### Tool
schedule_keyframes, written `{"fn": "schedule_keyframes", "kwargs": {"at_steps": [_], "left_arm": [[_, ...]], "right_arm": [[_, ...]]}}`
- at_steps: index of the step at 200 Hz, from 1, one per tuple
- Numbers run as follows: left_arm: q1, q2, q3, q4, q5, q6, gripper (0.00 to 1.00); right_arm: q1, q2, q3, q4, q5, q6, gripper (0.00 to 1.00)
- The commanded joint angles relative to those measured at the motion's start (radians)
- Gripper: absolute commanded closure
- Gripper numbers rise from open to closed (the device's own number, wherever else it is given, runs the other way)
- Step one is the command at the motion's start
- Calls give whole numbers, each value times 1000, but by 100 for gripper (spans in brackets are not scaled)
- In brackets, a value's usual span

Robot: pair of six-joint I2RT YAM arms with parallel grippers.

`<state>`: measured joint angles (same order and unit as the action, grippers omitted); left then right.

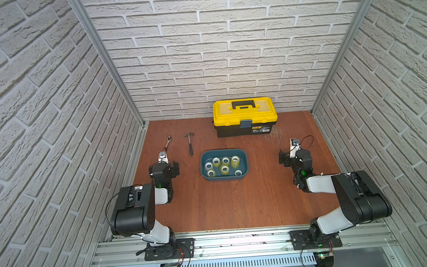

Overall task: Put the transparent tape into the storage box
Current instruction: Reset both arms

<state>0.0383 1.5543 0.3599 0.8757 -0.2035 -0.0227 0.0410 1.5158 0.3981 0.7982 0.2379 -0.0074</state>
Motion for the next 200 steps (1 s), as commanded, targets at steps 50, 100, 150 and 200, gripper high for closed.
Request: {"fn": "schedule_keyframes", "kwargs": {"at_steps": [50,100,150,200], "left_arm": [[10,-3,22,16,26,-11,2],[9,-4,22,16,26,-10,2],[9,-2,24,15,26,-9,2],[14,-2,30,2,40,-14,2]], "right_arm": [[-1,1,-10,58,-6,3,1],[-1,4,-10,61,-4,3,1],[-2,1,-10,59,-6,4,1],[-1,0,-12,59,-6,3,1]]}}
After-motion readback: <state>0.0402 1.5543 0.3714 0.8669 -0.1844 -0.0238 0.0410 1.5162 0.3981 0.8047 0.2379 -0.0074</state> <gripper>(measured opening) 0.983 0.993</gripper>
